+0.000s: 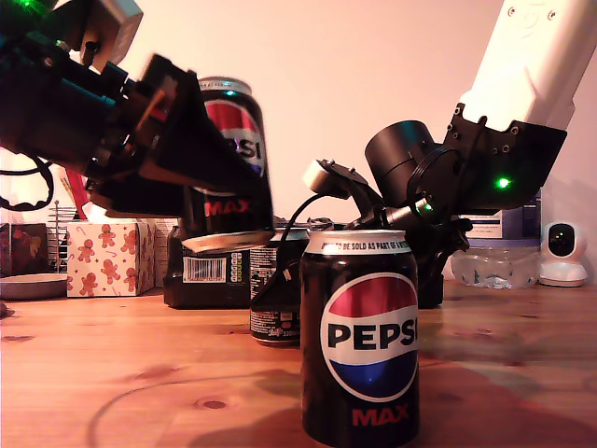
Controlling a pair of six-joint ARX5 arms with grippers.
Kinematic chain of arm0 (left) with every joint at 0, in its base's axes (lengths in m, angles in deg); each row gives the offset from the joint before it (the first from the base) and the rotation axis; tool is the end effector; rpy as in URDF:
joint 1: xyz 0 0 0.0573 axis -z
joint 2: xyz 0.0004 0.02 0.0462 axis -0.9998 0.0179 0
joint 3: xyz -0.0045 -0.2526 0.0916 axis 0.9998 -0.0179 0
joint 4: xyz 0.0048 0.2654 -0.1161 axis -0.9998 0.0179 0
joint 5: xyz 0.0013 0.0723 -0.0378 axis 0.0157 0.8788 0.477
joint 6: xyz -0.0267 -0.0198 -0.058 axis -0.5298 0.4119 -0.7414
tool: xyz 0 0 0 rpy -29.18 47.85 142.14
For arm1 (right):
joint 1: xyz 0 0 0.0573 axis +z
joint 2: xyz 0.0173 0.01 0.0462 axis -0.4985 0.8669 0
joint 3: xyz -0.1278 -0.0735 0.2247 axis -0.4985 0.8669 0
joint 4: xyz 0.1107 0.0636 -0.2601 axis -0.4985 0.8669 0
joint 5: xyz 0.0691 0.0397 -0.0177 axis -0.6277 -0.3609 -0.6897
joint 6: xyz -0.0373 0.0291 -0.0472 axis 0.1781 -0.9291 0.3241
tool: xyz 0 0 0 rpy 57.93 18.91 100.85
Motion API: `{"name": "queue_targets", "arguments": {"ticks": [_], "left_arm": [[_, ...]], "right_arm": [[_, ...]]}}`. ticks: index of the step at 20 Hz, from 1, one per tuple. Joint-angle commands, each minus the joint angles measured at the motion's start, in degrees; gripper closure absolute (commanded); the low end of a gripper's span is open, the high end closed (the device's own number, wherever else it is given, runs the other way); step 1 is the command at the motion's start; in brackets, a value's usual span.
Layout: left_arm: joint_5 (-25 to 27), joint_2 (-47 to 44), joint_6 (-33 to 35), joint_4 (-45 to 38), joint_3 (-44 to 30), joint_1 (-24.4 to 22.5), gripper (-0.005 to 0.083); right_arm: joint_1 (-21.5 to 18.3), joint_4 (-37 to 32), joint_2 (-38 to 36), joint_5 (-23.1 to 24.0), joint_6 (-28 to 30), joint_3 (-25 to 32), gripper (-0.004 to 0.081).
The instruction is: Stack up the Pepsi cans on top of each other
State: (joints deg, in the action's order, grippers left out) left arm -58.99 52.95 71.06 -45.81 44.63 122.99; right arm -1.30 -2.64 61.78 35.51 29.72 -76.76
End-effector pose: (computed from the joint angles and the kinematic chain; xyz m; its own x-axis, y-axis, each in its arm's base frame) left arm 0.2270 -0.1797 0.1617 0.4279 -0.8272 -0.3643 0.8208 0.5244 -0.2265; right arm 0.3720 0.2289 0.0680 0.4562 0.7817 -0.4254 -0.8658 0.5004 -0.0090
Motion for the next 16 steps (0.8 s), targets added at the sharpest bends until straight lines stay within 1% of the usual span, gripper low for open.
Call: {"name": "queue_targets", "arguments": {"ticks": [1, 6, 8, 13, 16], "left_arm": [[-0.83, -2.12, -0.17, -1.99, -0.2, 0.98, 0.0416], [-0.7, -3.26, -0.17, -1.73, -0.2, 3.32, 0.0416], [-0.7, -3.26, -0.15, -1.46, -0.2, 3.67, 0.0415], [-0.72, -3.26, -0.15, -1.38, -0.2, 3.67, 0.0416], [-0.7, -3.26, 0.02, -1.38, -0.2, 3.67, 0.0416]], "right_arm": [[0.09, -0.61, 0.83, 0.04, -1.01, -0.94, 0.0458], [-1.38, -1.33, 0.74, -0.04, -5.44, -0.94, 0.0527], [-2.32, -1.07, 0.24, -0.24, -6.69, -0.94, 0.0527], [-4.39, 0.15, -3.82, -0.2, -6.54, -0.94, 0.0529], [-5.4, 4.72, -7.39, -0.04, -4.72, -0.94, 0.0551]]}}
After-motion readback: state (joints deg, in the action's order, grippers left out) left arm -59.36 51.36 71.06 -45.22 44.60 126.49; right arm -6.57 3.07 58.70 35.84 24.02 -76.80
